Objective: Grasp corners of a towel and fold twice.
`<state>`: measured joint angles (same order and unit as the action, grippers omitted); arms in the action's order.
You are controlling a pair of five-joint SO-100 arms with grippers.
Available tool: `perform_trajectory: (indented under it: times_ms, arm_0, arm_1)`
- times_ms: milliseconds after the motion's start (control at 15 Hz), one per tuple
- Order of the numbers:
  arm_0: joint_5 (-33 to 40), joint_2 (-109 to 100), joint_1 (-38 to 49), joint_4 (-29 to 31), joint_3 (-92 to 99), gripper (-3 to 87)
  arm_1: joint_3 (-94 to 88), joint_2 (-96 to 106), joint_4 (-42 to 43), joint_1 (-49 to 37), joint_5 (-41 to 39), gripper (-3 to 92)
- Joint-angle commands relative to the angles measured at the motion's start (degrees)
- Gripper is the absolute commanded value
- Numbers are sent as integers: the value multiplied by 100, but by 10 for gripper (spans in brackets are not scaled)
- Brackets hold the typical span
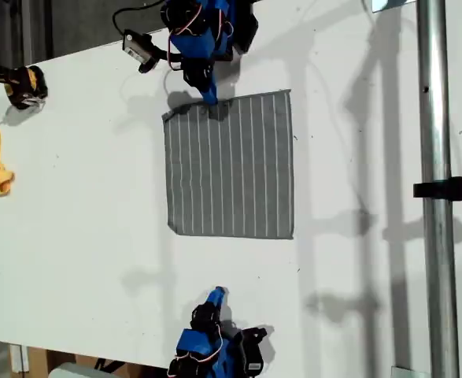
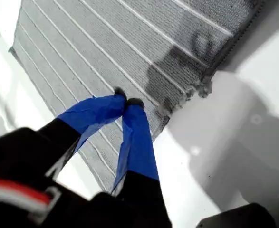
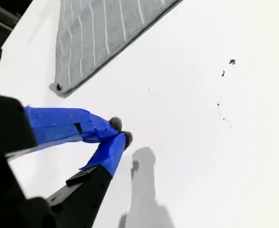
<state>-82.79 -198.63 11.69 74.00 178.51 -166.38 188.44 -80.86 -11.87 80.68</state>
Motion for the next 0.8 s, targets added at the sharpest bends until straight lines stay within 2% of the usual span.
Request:
perform_trajectory:
  times_ms: [0,333,533,733]
  arm_0:
    - [-44,-35,53,35,9,-9]
    - [-44,-35,53,44,9,-11]
    - [-62,-35,44,44,9,-12]
    - [-53,-35,35,44,9,-12]
  arm_1:
    - [404,-9,62,176,-70,-1]
    - [1767,-308,-114,879,-88,-1]
    - [2944,-1828,79,1696,-229,-1]
    - [4263,-3278,-132,2479,-712,-1]
